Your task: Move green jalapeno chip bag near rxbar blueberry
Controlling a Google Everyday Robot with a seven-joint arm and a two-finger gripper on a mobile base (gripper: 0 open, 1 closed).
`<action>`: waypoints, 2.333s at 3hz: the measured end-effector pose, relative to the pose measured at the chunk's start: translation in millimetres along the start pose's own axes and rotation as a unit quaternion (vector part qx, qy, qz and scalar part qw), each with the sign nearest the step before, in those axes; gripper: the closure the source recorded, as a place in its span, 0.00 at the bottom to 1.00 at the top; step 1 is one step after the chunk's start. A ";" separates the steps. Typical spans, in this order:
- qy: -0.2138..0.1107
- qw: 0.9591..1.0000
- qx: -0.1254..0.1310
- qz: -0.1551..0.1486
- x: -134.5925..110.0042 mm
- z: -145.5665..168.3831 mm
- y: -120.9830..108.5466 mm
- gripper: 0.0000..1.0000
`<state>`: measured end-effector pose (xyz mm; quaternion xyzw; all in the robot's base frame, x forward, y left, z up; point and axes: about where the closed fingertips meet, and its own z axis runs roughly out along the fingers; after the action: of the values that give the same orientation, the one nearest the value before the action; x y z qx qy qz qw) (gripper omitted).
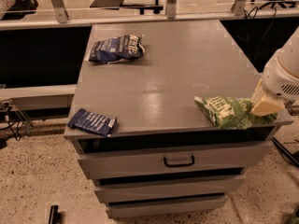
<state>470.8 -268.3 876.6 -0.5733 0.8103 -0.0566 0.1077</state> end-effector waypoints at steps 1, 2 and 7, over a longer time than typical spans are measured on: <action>-0.007 1.000 0.006 0.001 -6.0 -6.8 -5.9 1.00; -0.023 0.999 0.022 -0.001 -17.3 -22.9 -15.7 1.00; -0.155 0.978 0.011 -0.139 -246.0 -24.8 8.3 1.00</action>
Offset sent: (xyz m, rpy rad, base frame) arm 0.0295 0.0209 0.0639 0.0583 -0.1350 0.0158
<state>535.9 -34.8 925.8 -0.6808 0.6956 0.0099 0.2292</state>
